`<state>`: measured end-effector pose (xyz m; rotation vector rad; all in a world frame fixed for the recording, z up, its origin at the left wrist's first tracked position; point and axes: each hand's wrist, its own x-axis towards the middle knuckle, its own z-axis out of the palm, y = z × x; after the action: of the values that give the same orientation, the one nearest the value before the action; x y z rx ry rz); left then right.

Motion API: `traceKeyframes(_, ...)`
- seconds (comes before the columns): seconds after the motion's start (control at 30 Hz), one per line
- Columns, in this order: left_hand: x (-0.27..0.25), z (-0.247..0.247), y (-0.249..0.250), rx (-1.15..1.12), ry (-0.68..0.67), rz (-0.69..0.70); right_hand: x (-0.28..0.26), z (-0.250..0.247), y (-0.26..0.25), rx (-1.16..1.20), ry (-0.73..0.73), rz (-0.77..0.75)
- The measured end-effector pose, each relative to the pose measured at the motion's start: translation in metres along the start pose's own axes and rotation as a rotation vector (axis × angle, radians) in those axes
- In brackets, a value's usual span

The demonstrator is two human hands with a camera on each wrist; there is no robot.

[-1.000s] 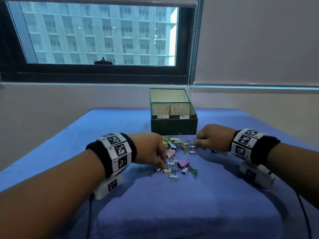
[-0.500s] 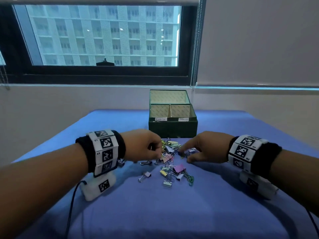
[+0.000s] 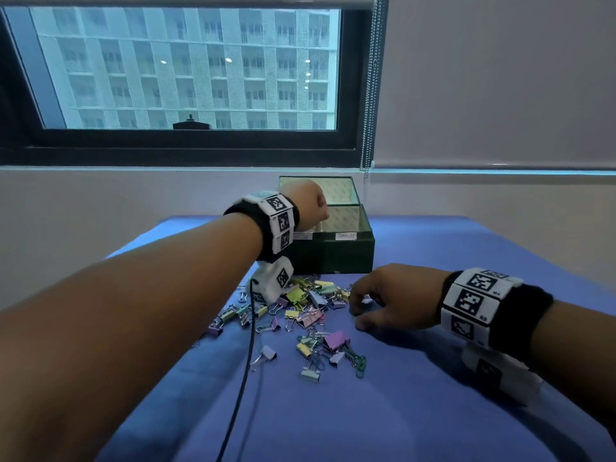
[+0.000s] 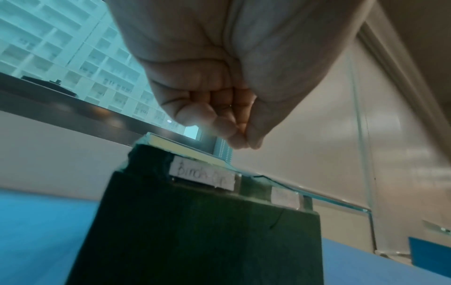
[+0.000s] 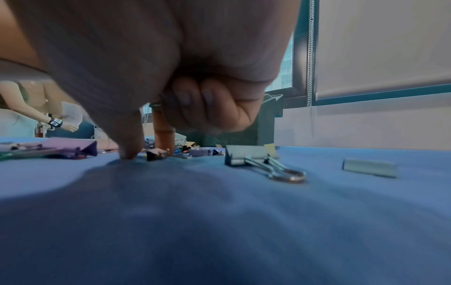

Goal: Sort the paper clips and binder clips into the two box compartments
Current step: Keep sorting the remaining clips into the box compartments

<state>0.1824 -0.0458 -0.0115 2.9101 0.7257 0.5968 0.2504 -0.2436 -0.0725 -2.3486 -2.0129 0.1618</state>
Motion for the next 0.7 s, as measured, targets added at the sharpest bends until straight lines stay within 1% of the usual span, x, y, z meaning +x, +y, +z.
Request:
traceKeyframes(0.07,-0.010,-0.007,-0.007,-0.016,0.019,0.000,0.001,0.000,0.000,-0.019,-0.004,0.001)
traceKeyframes(0.13,-0.030,-0.018,-0.019,0.005,-0.018,0.012,0.002,0.000,0.000,-0.048,0.003,-0.009)
traceKeyframes(0.2,-0.059,-0.030,-0.032,0.094,-0.155,0.036,0.002,0.001,-0.001,-0.081,0.010,-0.016)
traceKeyframes(0.3,-0.101,-0.042,-0.053,0.238,-0.465,0.045,-0.001,0.002,-0.004,-0.121,0.030,-0.014)
traceKeyframes(0.33,-0.112,-0.043,-0.060,0.281,-0.525,0.043,-0.002,0.002,-0.006,-0.124,0.041,-0.021)
traceKeyframes(0.37,-0.120,-0.042,-0.068,0.314,-0.548,0.044,-0.003,0.001,-0.008,-0.114,0.055,-0.029)
traceKeyframes(0.43,-0.131,-0.035,-0.081,0.309,-0.528,0.057,0.001,-0.008,-0.013,-0.073,0.088,-0.021)
traceKeyframes(0.5,-0.134,-0.027,-0.090,0.257,-0.485,0.061,0.013,-0.024,-0.014,-0.076,0.129,0.033)
traceKeyframes(0.63,-0.128,-0.016,-0.095,0.147,-0.345,0.054,0.067,-0.062,-0.003,-0.205,0.307,0.163)
traceKeyframes(0.67,-0.126,-0.012,-0.092,0.120,-0.353,0.066,0.081,-0.068,0.001,-0.240,0.349,0.199)
traceKeyframes(0.7,-0.125,-0.009,-0.090,0.113,-0.389,0.083,0.094,-0.071,0.004,-0.269,0.379,0.233)
